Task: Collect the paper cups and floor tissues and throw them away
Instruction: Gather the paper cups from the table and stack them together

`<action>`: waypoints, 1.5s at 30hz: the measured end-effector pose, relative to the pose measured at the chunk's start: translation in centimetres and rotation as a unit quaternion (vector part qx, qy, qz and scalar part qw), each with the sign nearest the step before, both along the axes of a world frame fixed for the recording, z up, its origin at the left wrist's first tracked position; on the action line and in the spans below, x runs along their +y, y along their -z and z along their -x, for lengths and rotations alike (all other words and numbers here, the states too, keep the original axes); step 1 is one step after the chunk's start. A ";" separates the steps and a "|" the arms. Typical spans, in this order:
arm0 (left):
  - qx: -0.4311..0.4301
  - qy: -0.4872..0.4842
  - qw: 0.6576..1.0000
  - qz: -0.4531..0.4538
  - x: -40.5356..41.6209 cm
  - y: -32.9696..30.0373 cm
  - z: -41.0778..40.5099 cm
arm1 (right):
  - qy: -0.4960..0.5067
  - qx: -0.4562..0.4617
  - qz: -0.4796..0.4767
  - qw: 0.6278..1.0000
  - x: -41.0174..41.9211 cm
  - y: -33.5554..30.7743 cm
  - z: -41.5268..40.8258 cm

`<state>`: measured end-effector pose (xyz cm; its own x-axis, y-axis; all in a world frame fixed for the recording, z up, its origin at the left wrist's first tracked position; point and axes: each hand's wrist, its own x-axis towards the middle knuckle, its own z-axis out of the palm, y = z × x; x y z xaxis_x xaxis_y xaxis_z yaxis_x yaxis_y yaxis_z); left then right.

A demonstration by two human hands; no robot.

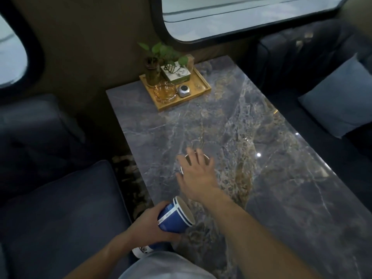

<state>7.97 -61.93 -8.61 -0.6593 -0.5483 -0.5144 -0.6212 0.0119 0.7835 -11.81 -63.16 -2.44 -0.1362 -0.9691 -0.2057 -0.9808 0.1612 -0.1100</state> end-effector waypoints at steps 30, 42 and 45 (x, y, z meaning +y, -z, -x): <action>0.060 0.277 0.958 0.036 4.3 -1.8 11.1 | 0.473 -0.300 0.352 0.750 27.6 -3.7 3.6; 0.093 0.332 0.937 0.064 5.3 -3.6 11.8 | 0.538 -0.423 0.182 0.706 30.1 -4.8 5.7; 0.094 0.363 0.923 0.085 5.6 -4.0 12.0 | 0.574 -0.424 0.133 0.688 29.7 -4.9 5.6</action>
